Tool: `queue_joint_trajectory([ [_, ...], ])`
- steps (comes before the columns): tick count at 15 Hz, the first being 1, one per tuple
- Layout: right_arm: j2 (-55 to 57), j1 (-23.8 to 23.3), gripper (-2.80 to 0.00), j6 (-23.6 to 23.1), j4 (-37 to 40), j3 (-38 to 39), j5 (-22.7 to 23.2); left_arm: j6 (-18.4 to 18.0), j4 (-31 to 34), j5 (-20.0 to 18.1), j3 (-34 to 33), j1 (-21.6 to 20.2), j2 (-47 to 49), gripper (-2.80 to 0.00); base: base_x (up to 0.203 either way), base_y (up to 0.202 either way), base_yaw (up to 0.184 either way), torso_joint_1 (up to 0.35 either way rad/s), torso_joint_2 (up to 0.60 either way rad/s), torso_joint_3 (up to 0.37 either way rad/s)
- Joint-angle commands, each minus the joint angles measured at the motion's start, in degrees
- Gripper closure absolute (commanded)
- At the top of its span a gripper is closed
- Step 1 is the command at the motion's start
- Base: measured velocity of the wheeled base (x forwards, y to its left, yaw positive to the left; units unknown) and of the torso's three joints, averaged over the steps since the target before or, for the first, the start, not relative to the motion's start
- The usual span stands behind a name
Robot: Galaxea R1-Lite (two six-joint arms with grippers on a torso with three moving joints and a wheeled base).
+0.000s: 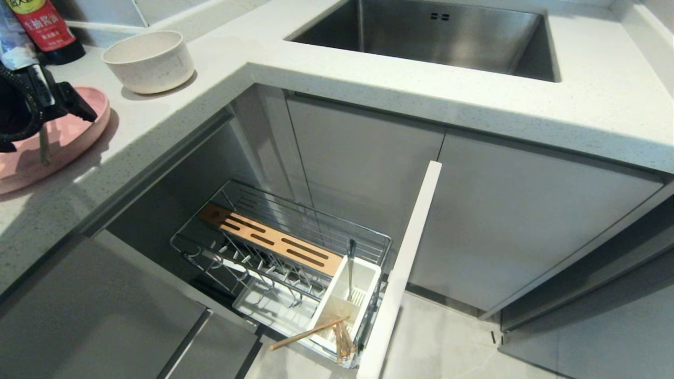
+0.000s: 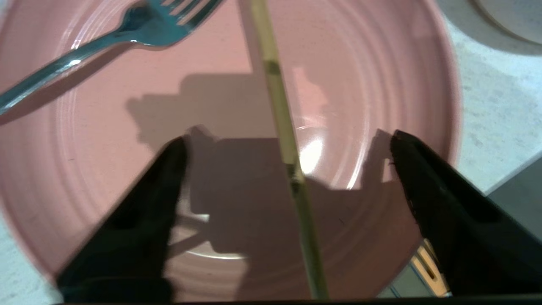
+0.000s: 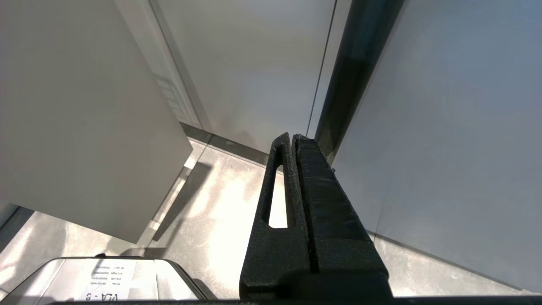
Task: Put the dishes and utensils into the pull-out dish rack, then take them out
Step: Pick up the chopsticks and place it in the cupboard
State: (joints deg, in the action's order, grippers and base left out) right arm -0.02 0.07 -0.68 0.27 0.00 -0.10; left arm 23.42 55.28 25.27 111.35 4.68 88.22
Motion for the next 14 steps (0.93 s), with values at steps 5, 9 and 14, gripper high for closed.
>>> queue_joint_trajectory([
  [5, -0.1, 0.0, 0.00, 0.0, 0.0, 0.0, 0.0, 0.2, 0.0, 0.1, 0.0, 0.0, 0.1, 0.00, 0.000, 0.000, 0.000, 0.000, 0.00, 0.000],
  [9, 0.0, 0.0, 0.00, 0.0, 0.0, 0.0, 0.0, 0.2, -0.4, 0.1, 0.0, -0.1, 0.1, 0.00, 0.000, 0.000, 0.000, 0.000, 0.00, 0.000],
  [14, 0.0, 0.0, 0.00, 0.0, 0.0, 0.0, 0.0, 0.2, -0.8, 0.1, 0.0, -0.1, -1.4, 0.00, 0.000, 0.000, 0.000, 0.000, 0.00, 0.000],
])
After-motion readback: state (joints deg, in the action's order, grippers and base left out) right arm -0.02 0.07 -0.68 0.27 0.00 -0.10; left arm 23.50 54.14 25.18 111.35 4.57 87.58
